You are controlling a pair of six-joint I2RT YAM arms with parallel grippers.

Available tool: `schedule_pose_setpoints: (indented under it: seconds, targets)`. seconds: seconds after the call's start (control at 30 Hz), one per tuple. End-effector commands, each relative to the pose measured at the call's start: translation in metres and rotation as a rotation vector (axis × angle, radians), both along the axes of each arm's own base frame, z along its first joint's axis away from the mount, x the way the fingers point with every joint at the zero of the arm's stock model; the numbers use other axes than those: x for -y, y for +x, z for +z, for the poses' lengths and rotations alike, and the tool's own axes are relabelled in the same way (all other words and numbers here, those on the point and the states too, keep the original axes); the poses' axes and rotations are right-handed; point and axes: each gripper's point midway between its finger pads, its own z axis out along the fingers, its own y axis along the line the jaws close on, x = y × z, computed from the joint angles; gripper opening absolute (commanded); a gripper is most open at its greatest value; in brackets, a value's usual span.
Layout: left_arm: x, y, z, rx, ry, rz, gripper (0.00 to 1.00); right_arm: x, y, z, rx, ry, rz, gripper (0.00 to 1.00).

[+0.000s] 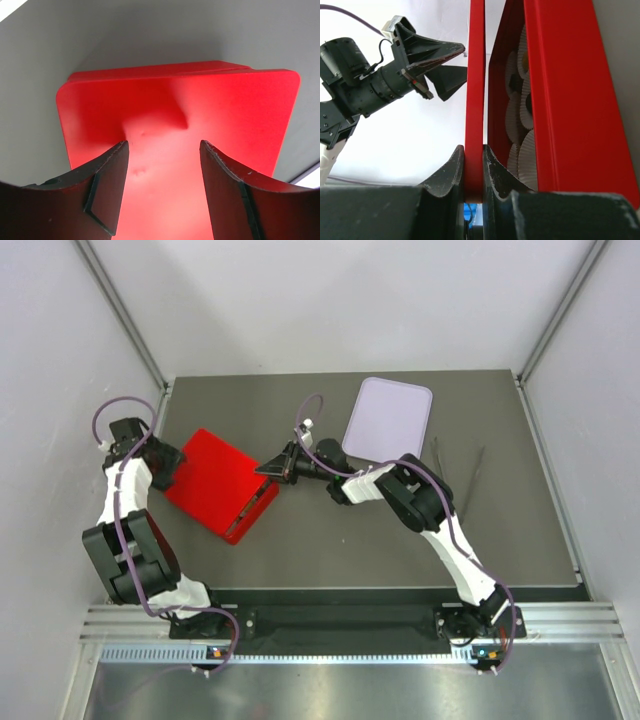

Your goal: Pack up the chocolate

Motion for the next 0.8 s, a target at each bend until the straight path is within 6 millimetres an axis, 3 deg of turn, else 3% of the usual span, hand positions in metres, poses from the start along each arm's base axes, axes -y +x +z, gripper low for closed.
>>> schedule_pose_setpoints:
  seconds: [0.0, 0.17, 0.53, 0.77]
  targets:
    - [-0.008, 0.003, 0.02, 0.044, 0.05, -0.003, 0.64, 0.003, -0.004, 0.067, 0.128, 0.143, 0.029, 0.0]
    - [-0.012, -0.001, 0.023, 0.035, 0.08, 0.002, 0.64, 0.007, -0.008, 0.059, 0.111, 0.115, 0.033, 0.0]
    - [-0.012, -0.007, 0.002, -0.009, 0.067, 0.007, 0.63, 0.019, -0.011, 0.057, 0.136, 0.105, 0.017, 0.0]
    - [-0.012, -0.004, 0.011, 0.013, 0.078, 0.003, 0.63, 0.017, -0.004, 0.059, 0.145, 0.121, 0.013, 0.0]
